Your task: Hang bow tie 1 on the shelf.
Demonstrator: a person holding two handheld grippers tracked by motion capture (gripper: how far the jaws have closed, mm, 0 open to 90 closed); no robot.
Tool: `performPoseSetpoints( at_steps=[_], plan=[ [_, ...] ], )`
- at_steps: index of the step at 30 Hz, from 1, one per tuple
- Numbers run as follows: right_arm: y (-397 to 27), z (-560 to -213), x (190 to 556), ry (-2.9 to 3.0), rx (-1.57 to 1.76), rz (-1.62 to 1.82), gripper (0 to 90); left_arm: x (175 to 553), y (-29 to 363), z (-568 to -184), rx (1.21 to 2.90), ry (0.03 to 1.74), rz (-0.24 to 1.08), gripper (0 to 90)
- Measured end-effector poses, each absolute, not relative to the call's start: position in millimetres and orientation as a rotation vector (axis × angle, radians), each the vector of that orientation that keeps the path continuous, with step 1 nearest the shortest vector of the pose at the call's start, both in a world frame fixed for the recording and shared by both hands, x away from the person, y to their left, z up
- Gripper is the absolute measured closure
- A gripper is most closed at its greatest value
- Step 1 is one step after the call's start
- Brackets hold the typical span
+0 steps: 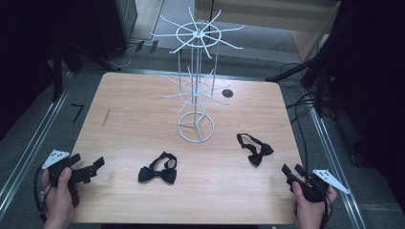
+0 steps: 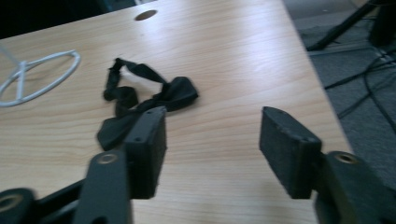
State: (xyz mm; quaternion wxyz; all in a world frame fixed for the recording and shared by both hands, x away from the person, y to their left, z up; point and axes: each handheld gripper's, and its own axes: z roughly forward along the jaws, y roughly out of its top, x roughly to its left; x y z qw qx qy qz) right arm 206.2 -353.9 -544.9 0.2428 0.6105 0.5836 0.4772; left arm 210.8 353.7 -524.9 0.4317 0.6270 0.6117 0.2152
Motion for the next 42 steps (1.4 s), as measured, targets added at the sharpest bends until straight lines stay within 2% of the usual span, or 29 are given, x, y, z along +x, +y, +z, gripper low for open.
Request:
performPoseSetpoints(
  at_steps=[9, 21, 42],
  plan=[
    [-333, -529, 214, 1.64, 1.611, 1.287, 46.5, 210, 353, -525, 1.559, 1.524, 0.542, 0.0],
    [-316, -516, 248, 1.69, 1.591, 1.217, 44.7, 210, 354, -525, 1.562, 1.517, 0.535, 0.0],
    [-297, -526, 286, 1.774, 1.615, 1.111, 46.5, 211, 354, -525, 1.561, 1.519, 0.53, 0.0]
  ],
)
